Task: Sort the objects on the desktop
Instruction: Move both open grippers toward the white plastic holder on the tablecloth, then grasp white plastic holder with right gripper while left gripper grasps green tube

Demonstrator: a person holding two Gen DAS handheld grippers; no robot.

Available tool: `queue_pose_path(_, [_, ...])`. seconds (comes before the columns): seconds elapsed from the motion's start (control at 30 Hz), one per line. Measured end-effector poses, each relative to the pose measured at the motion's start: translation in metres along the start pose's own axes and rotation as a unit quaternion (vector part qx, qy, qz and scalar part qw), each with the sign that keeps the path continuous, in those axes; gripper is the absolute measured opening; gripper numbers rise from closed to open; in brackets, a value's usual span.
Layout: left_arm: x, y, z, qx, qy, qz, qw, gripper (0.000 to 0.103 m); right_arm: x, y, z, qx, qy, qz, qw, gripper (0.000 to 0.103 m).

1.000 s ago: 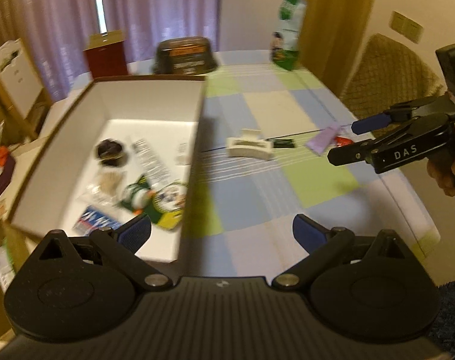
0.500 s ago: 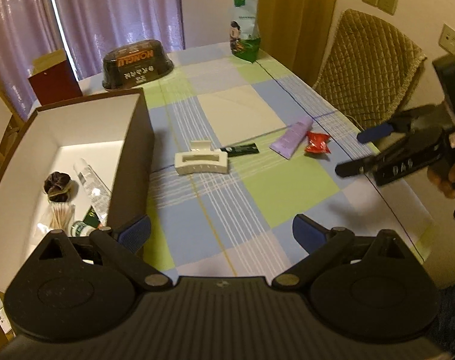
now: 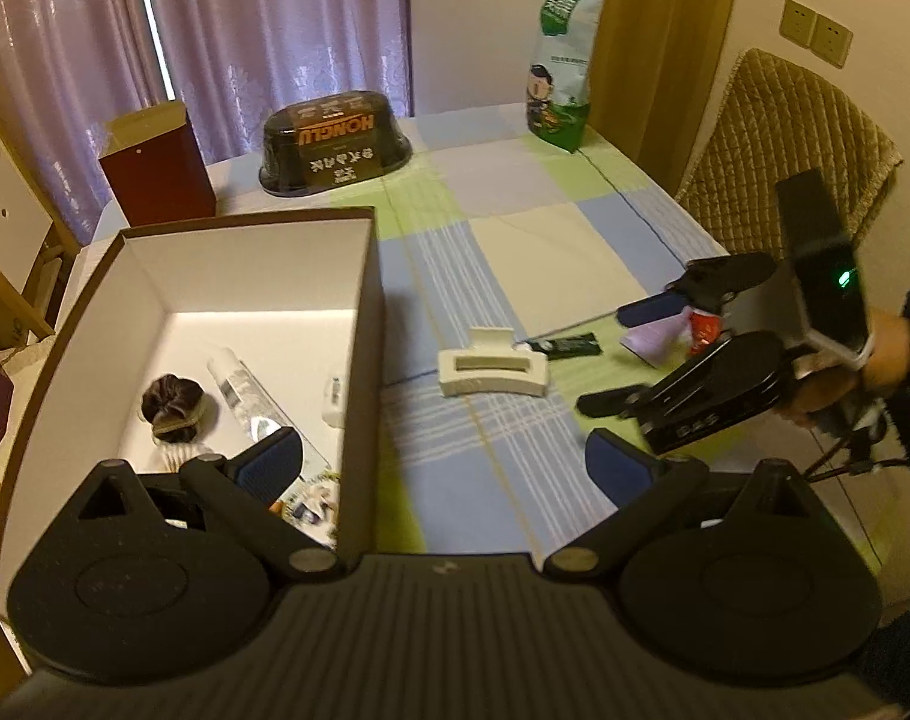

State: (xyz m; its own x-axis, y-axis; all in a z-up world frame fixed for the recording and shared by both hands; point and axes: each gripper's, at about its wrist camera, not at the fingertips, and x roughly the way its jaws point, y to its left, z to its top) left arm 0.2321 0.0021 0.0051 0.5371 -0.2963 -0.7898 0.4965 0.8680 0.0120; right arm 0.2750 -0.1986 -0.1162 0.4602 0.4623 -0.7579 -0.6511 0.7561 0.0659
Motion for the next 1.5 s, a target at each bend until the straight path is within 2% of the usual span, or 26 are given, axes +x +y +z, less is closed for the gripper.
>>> queue_pose_path(0.03, [0.002, 0.004, 0.002, -0.001, 0.001, 0.002, 1.0000, 0.099, 0.009, 0.001, 0.003, -0.007, 0.002, 0.004, 1.000, 0.064])
queue_pose_path(0.07, [0.005, 0.009, 0.004, -0.002, 0.001, 0.004, 1.0000, 0.099, 0.018, 0.001, 0.004, -0.012, 0.008, 0.004, 1.000, 0.057])
queue_pose_path(0.23, [0.016, 0.026, 0.012, -0.006, 0.006, 0.012, 0.9999, 0.099, 0.046, 0.007, 0.004, -0.048, 0.005, -0.015, 0.999, 0.055])
queue_pose_path(0.27, [0.018, 0.027, 0.013, -0.006, 0.007, 0.013, 0.9999, 0.099, 0.046, 0.008, 0.002, -0.055, 0.006, -0.016, 0.998, 0.032])
queue_pose_path(0.3, [0.019, 0.028, 0.014, -0.006, 0.008, 0.013, 0.9999, 0.099, 0.045, 0.010, 0.000, -0.062, 0.007, -0.015, 0.998, 0.029])
queue_pose_path(0.47, [0.024, 0.022, 0.018, 0.004, 0.011, 0.004, 0.9999, 0.099, 0.025, 0.016, -0.019, -0.079, 0.015, 0.000, 0.997, 0.029])
queue_pose_path(0.67, [0.033, 0.001, 0.022, 0.018, 0.014, -0.020, 0.9995, 0.099, -0.028, 0.011, -0.067, -0.031, 0.049, 0.019, 0.998, 0.030])
queue_pose_path(0.7, [0.035, -0.002, 0.022, 0.020, 0.015, -0.024, 0.9994, 0.099, -0.036, 0.012, -0.073, -0.026, 0.052, 0.020, 0.998, 0.038])
queue_pose_path(0.73, [0.037, -0.007, 0.022, 0.023, 0.017, -0.028, 0.9992, 0.099, -0.040, 0.014, -0.077, -0.031, 0.044, 0.012, 0.998, 0.062])
queue_pose_path(0.77, [0.040, -0.011, 0.022, 0.025, 0.020, -0.032, 0.9990, 0.099, -0.044, 0.016, -0.080, -0.039, 0.032, 0.002, 0.999, 0.080])
queue_pose_path(0.93, [0.051, -0.032, 0.022, 0.038, 0.031, -0.045, 0.9978, 0.099, -0.030, 0.019, -0.076, -0.037, 0.021, -0.004, 0.999, 0.079])
queue_pose_path(1.03, [0.057, -0.043, 0.022, 0.043, 0.039, -0.049, 0.9971, 0.099, -0.019, 0.021, -0.080, -0.050, 0.037, -0.009, 0.998, 0.041])
queue_pose_path(1.17, [0.075, -0.057, 0.023, 0.045, 0.053, -0.054, 0.9961, 0.098, -0.032, 0.019, -0.092, -0.040, 0.037, -0.023, 0.998, 0.040])
queue_pose_path(1.27, [0.099, -0.071, 0.027, 0.046, 0.062, -0.057, 0.9954, 0.092, -0.053, 0.007, -0.105, 0.005, 0.040, -0.040, 0.998, 0.040])
queue_pose_path(1.3, [0.108, -0.076, 0.029, 0.046, 0.064, -0.056, 0.9954, 0.087, -0.061, 0.002, -0.109, 0.022, 0.040, -0.045, 0.998, 0.040])
queue_pose_path(1.4, [0.148, -0.086, 0.037, 0.027, 0.076, -0.061, 0.9949, 0.061, -0.083, -0.009, -0.121, 0.068, 0.038, -0.060, 0.995, 0.040])
queue_pose_path(1.43, [0.160, -0.088, 0.039, 0.019, 0.080, -0.062, 0.9946, 0.056, -0.089, -0.012, -0.124, 0.081, 0.036, -0.065, 0.994, 0.040])
queue_pose_path(1.5, [0.182, -0.092, 0.043, 0.007, 0.087, -0.062, 0.9942, 0.053, -0.102, -0.019, -0.131, 0.108, 0.033, -0.075, 0.991, 0.040])
